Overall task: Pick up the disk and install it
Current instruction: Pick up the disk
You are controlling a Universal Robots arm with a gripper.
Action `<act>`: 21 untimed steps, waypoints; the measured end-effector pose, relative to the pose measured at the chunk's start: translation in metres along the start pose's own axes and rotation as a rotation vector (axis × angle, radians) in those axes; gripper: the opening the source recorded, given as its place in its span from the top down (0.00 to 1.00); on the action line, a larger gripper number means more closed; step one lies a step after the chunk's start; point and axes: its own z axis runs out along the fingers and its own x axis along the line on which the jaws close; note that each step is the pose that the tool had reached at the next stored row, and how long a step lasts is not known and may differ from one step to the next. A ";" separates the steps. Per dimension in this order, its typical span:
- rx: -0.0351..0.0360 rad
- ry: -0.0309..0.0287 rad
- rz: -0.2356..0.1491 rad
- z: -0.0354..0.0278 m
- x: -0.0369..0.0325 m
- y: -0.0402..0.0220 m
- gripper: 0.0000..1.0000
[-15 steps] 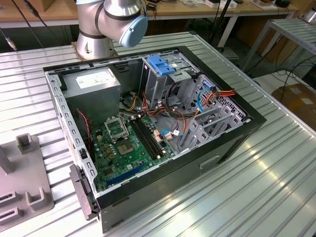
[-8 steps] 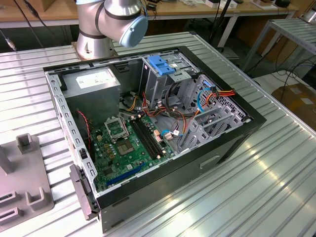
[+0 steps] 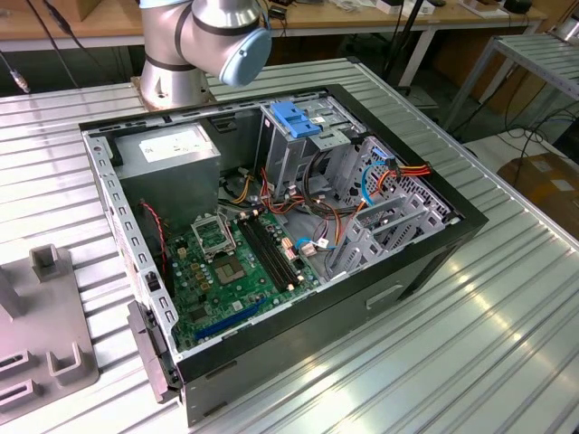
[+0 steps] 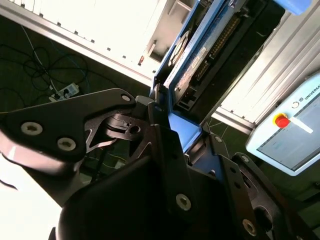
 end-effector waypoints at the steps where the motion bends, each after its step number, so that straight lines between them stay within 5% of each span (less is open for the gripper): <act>1: -0.0001 0.0000 0.000 0.0000 0.0001 -0.0012 0.63; 21: -0.0001 0.0000 0.000 0.0004 0.0012 -0.0380 0.63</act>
